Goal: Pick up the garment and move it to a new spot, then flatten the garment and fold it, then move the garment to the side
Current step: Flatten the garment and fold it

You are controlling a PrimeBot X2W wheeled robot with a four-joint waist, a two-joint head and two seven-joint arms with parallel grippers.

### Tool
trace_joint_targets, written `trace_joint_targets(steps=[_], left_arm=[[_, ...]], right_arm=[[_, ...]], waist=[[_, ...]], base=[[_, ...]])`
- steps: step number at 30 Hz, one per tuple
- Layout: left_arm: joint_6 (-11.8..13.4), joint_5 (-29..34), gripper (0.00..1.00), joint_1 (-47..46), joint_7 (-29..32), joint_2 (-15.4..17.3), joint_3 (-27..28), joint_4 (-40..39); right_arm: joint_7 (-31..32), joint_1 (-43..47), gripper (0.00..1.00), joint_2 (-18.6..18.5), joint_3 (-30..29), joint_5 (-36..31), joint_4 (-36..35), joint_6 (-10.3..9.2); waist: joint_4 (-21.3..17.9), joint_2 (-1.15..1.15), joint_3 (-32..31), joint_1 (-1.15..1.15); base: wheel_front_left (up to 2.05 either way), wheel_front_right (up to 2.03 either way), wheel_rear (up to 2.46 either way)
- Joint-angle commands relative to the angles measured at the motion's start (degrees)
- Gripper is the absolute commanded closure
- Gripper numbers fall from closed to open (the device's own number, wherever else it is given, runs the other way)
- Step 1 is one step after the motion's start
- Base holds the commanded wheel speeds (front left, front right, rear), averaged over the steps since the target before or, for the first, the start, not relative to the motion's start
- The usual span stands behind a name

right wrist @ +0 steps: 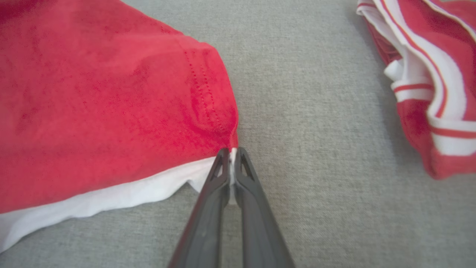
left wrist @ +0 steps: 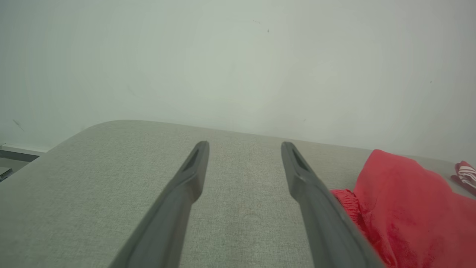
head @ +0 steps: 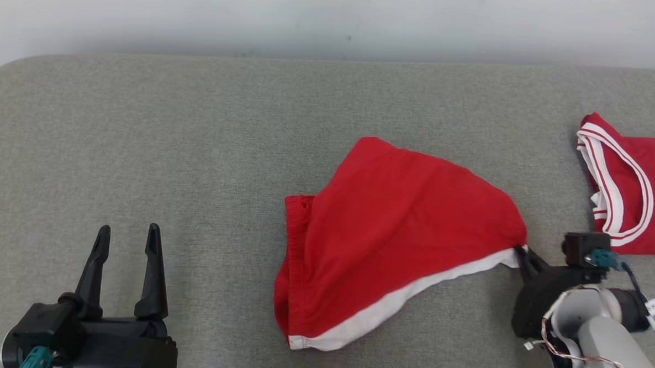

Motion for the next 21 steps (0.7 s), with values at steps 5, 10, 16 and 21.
trace_joint_targets(steps=[5, 10, 16, 21], left_arm=[[-0.28, 0.12, 0.00, -0.33, 0.00, -0.03, 0.41, -0.30], [-0.34, 0.34, 0.00, -0.89, 0.00, -0.03, 0.64, -0.18], [-0.85, 0.74, 0.00, -0.70, 0.00, -0.03, 0.84, -0.33], [-1.07, 0.06, 0.00, -0.04, 0.00, -0.02, -0.63, -0.86]], right_arm=[[2.35, 5.45, 1.00, 0.72, -5.30, -1.68, -4.58, -0.18], [4.91, 9.68, 0.86, 3.50, -9.25, -3.38, -8.29, -0.18], [2.26, 10.54, 0.00, 5.53, -11.00, -5.50, -15.05, -0.18], [-1.68, 12.04, 0.00, 6.18, -11.37, -7.10, -20.44, -0.18]], waist=[[-1.61, 0.00, 0.67, -0.01], [-2.31, 0.00, 0.97, -0.01], [-2.97, 0.00, 0.62, -0.01], [-2.98, 0.00, -0.22, -0.01]], base=[[0.00, 0.00, 0.00], [0.00, 0.00, 0.00], [0.00, 0.00, 0.00], [0.00, 0.00, 0.00]])
